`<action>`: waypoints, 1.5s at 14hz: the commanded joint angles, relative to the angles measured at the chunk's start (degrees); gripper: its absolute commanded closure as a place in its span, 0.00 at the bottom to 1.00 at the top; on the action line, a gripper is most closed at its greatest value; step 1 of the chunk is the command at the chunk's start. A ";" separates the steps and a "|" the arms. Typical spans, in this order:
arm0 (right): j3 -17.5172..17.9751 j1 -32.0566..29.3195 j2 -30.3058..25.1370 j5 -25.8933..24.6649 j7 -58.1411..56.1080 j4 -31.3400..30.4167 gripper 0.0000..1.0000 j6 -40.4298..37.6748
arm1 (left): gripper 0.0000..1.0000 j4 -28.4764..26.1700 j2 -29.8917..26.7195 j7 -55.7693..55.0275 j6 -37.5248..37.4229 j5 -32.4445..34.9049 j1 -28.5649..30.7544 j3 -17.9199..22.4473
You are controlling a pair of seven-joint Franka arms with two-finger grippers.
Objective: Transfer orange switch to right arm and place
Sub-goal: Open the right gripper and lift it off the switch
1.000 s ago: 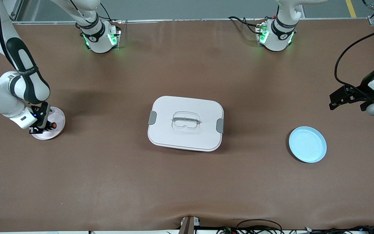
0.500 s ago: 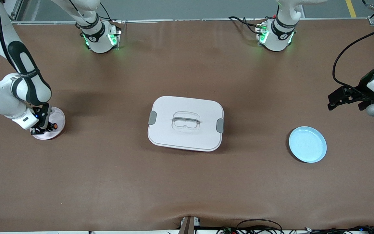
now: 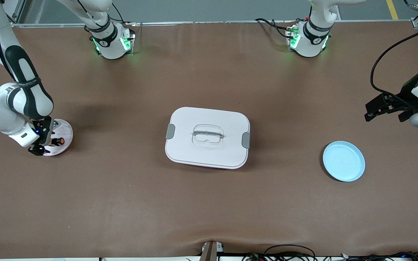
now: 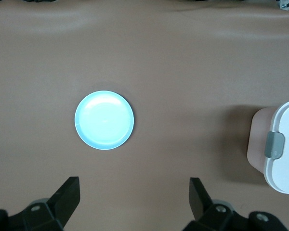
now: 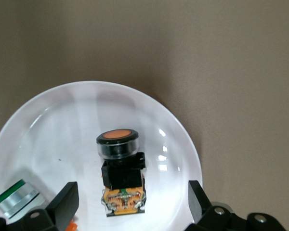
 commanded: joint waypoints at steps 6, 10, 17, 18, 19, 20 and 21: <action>0.99 -0.67 -3.51 -0.10 3.77 9.48 0.00 -16.79 | 0.00 -0.05 -0.42 -0.71 -0.75 -0.69 0.48 0.20; 0.82 -1.11 -6.76 -0.97 8.94 14.14 0.00 -27.68 | 0.00 -0.05 -0.42 -0.71 -1.02 -0.78 0.48 0.11; 1.34 4.85 -11.69 -3.70 36.69 24.07 0.00 -47.20 | 0.00 -0.05 -0.42 -0.71 -0.93 -0.69 0.48 0.20; 1.34 6.61 -12.04 -3.79 41.43 25.39 0.00 -49.40 | 0.00 -0.05 -0.42 -0.80 -0.93 -0.69 0.48 0.20; 1.43 7.93 -12.22 -3.70 45.92 26.79 0.00 -51.59 | 0.00 -0.05 -0.51 -0.80 -0.93 -0.69 0.48 0.11; 1.43 9.60 -12.31 -3.79 49.96 28.28 0.00 -53.36 | 0.00 -0.05 -0.51 -0.80 -0.93 -0.69 0.40 0.11; 1.34 10.92 -12.31 -3.79 53.83 28.99 0.00 -55.20 | 0.00 -0.05 -0.51 -0.89 -0.93 -0.69 0.40 0.11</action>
